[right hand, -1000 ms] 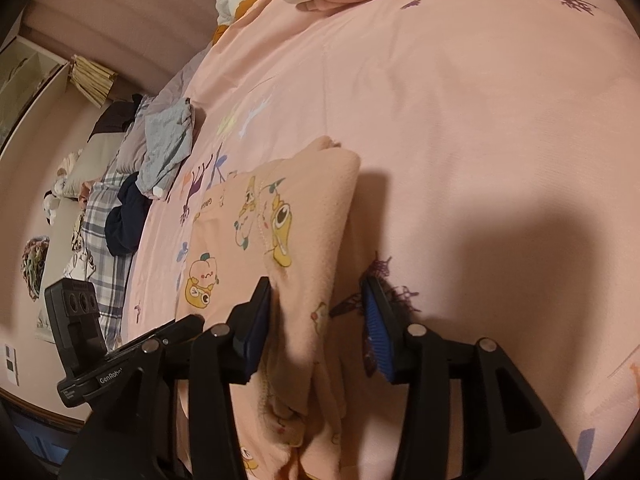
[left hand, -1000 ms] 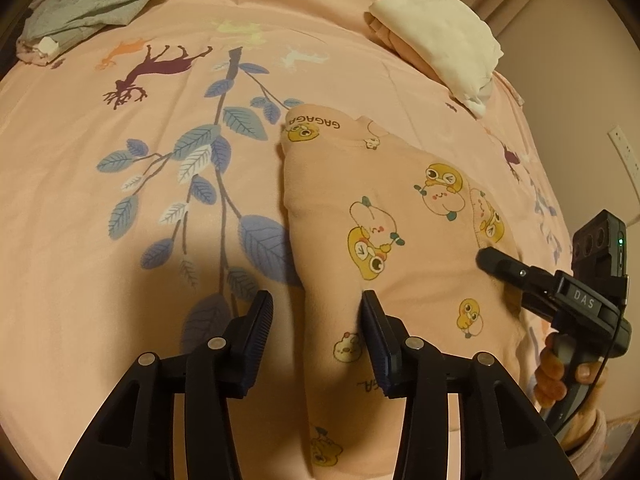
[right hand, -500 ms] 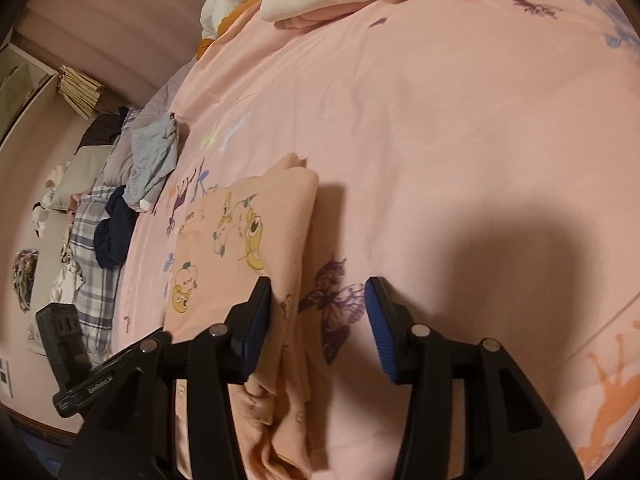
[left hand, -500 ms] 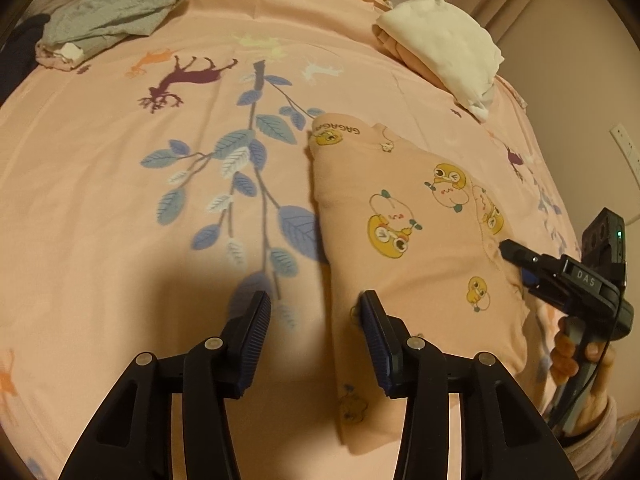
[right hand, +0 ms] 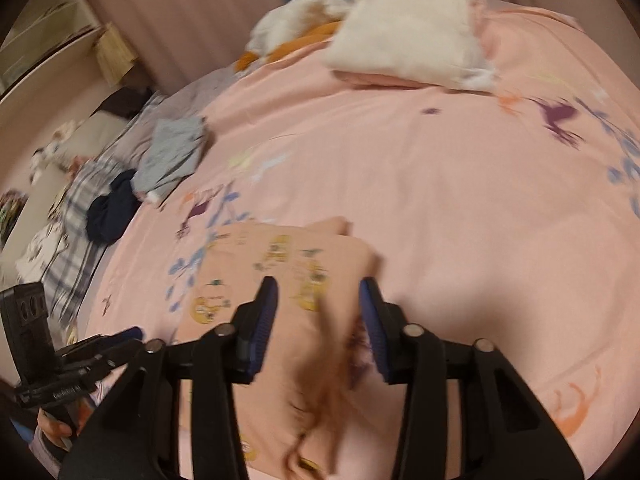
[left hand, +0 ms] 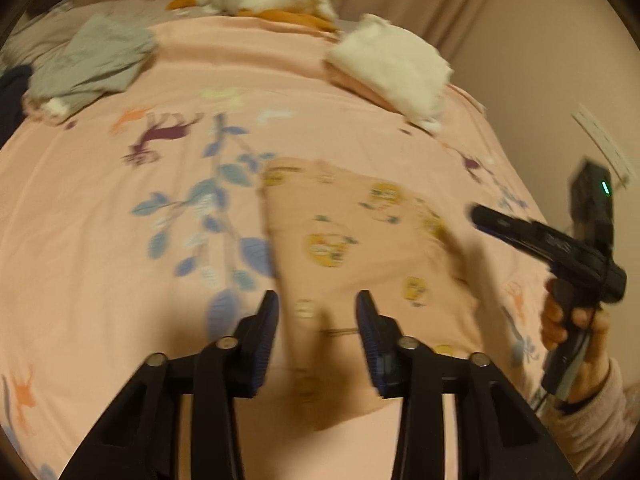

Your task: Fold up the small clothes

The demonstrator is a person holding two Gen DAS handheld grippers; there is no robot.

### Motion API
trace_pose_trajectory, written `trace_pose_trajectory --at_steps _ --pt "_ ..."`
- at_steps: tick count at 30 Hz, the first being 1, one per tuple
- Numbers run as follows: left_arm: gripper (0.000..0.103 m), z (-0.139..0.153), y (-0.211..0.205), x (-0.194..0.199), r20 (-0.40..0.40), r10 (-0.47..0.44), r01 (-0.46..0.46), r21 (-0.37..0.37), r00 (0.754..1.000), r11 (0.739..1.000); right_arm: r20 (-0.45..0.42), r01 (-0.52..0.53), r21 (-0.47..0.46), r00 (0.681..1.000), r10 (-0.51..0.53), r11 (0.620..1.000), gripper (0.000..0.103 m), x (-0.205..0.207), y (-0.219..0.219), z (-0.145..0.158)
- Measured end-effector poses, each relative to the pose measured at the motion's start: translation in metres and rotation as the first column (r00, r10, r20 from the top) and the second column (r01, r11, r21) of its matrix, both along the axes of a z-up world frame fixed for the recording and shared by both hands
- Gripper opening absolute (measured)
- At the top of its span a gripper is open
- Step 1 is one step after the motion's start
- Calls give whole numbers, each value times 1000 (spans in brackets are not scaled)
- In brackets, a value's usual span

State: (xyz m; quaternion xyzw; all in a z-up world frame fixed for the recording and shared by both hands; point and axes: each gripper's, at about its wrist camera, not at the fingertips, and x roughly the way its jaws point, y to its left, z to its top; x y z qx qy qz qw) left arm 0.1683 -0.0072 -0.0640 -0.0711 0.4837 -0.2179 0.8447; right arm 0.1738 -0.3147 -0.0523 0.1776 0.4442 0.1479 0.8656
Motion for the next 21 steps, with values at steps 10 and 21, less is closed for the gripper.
trace_pose_trajectory --at_steps 10,21 --pt "21 -49 -39 -8 -114 -111 118 63 987 991 -176 -19 -70 984 7 997 14 47 30 -52" --pt "21 -30 -37 2 -48 -78 81 60 996 995 -43 -47 -35 998 46 998 21 18 28 -19"
